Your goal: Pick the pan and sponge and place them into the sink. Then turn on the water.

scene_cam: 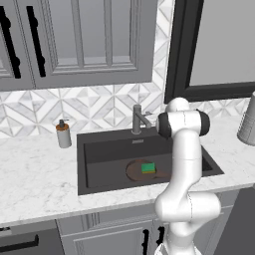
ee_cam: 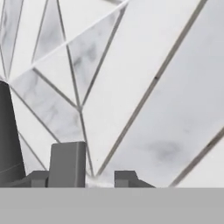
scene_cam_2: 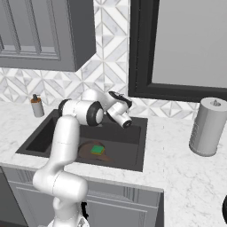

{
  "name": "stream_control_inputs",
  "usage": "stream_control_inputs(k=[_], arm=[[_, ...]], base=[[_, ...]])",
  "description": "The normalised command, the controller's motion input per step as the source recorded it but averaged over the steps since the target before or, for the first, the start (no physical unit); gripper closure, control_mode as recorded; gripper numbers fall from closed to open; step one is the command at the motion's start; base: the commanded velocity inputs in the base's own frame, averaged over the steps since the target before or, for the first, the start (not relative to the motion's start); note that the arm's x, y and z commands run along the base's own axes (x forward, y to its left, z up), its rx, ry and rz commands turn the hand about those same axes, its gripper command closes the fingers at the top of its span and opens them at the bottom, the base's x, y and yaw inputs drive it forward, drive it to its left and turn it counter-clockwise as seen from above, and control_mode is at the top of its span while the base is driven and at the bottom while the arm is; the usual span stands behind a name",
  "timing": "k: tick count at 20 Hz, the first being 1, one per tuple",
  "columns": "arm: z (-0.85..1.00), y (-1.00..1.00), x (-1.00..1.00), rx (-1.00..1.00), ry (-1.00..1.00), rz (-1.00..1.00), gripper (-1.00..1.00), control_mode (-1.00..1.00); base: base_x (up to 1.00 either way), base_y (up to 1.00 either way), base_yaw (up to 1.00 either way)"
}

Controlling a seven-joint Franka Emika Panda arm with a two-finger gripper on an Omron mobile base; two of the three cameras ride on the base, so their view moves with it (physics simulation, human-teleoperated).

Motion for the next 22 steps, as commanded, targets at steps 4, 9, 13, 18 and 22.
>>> stream_control_inputs(k=[4,9,13,18,22], arm=[[-0.13,-0.91,0.0,0.0,0.04,-0.07,1.0,-1.0],[-0.23,-0.96,0.0,0.0,0.01,-0.07,1.0,-1.0],[-0.35,-1.0,0.0,0.0,0.05,-0.08,1.0,-1.0],[-0.37,-1.0,0.0,0.0,0.06,-0.06,1.0,-1.0],[-0.41,-1.0,0.0,0.0,0.06,-0.05,1.0,-1.0]], base=[[0.0,0.0,0.0],[0.0,0.0,0.0],[0.0,0.0,0.0],[0.0,0.0,0.0],[0.0,0.0,0.0]])
